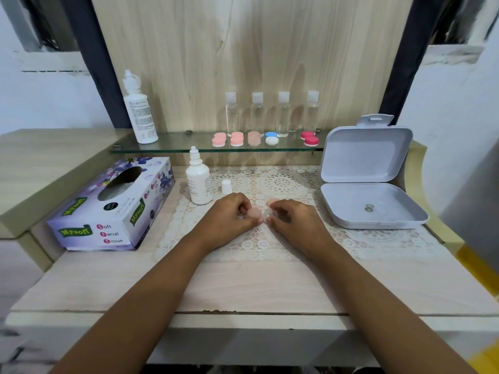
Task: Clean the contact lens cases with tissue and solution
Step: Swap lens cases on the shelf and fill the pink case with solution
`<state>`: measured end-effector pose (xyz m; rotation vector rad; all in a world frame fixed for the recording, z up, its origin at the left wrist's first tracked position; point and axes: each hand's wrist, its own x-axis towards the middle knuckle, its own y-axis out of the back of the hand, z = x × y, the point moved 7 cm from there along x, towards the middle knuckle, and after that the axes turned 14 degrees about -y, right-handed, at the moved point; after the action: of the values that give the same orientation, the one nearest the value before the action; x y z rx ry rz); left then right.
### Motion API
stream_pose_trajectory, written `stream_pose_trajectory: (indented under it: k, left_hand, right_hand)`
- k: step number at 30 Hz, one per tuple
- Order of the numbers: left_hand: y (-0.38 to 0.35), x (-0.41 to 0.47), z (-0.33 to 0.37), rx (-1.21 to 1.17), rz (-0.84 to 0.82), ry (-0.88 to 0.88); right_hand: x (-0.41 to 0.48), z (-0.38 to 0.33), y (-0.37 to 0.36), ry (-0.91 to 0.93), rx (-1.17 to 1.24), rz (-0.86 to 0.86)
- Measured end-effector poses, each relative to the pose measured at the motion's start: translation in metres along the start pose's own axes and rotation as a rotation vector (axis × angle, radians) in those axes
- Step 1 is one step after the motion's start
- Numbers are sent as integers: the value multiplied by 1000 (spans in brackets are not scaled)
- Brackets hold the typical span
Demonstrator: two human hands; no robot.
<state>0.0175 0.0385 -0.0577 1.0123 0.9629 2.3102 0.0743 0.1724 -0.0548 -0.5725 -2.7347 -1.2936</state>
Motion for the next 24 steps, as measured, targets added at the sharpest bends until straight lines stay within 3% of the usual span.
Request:
stream_pose_trajectory:
  k: [10,18,24]
  left_hand:
    - [-2,-2,6,-34,-68,-90]
    - [0,-2,-2,-29,27,-36]
    - [-10,-1,-2,-73,-75,-58]
  right_hand:
    - [-1,0,0,-2,-7,-4]
    - [0,0,-1,-4,-8,-11]
    - [1,1,-1,-9,-19,-6]
